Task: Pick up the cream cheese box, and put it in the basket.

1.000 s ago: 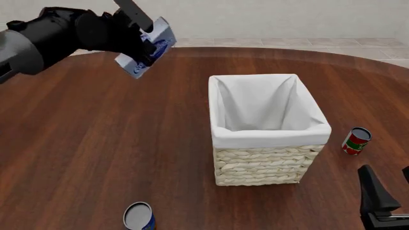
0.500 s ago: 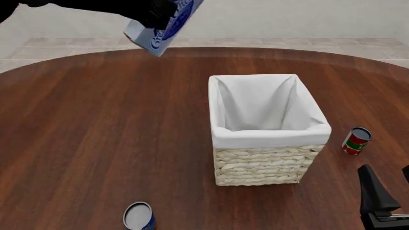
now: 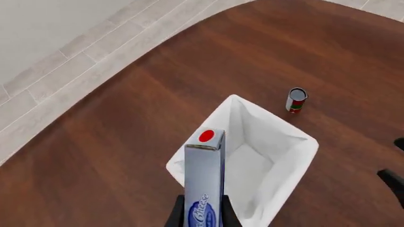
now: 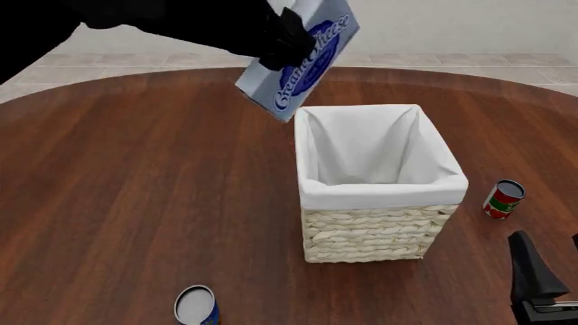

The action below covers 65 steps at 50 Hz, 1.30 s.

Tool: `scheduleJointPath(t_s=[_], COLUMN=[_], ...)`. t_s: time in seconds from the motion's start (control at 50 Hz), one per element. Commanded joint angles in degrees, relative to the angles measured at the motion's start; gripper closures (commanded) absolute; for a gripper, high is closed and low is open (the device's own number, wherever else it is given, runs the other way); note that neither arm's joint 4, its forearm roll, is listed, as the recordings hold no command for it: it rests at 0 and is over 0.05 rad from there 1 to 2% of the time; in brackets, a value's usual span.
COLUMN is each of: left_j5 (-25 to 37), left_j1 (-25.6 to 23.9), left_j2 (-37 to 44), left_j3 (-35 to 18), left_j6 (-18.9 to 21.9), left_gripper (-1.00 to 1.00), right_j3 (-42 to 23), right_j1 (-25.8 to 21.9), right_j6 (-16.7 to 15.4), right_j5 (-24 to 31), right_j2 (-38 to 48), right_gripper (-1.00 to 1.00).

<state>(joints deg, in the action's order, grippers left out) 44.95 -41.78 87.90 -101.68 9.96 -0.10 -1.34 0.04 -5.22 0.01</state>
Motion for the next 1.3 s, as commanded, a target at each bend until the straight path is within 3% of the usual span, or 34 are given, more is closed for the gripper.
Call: scheduleJointPath(t_s=[0.02,0.54,0.68,0.82,0.92,1.0,1.16,1.3], left_j5=[-1.2,1.0,5.2,5.6,8.4,8.4,3.0,0.9], left_j1=[-2.0,-2.8,-2.9,-3.4,-3.6,-3.8,-3.9,-3.8], left_j2=[1.4,11.7,16.0,19.0,23.1,24.2,23.8,24.3], left_j3=[1.3,-10.3,-18.6,-21.1,-27.3,-27.9,-20.3,-17.4], left_j6=[-0.8,-2.3,-2.7,-3.0,-4.8,-5.2,-5.1,-4.7], left_gripper=[1.00,1.00,1.00,1.00,1.00,1.00,1.00,1.00], right_j3=[0.0,0.0,0.0,0.0,0.0,0.0,0.0,0.0], right_j1=[-0.1,-0.4,-0.5,-0.1,-0.2,-0.1,-0.1,0.0], right_j6=[-0.3,0.1,0.2,1.7,1.1,1.1,1.2,1.4], right_j5=[0.1,0.3,0.4,-0.3,0.0,0.0,-0.1,-0.2], right_j2=[0.0,0.0,0.0,0.0,0.0,0.0,0.0,0.0], right_gripper=[-1.00,-1.00,-1.00,-1.00,-1.00,-1.00,-1.00,-1.00])
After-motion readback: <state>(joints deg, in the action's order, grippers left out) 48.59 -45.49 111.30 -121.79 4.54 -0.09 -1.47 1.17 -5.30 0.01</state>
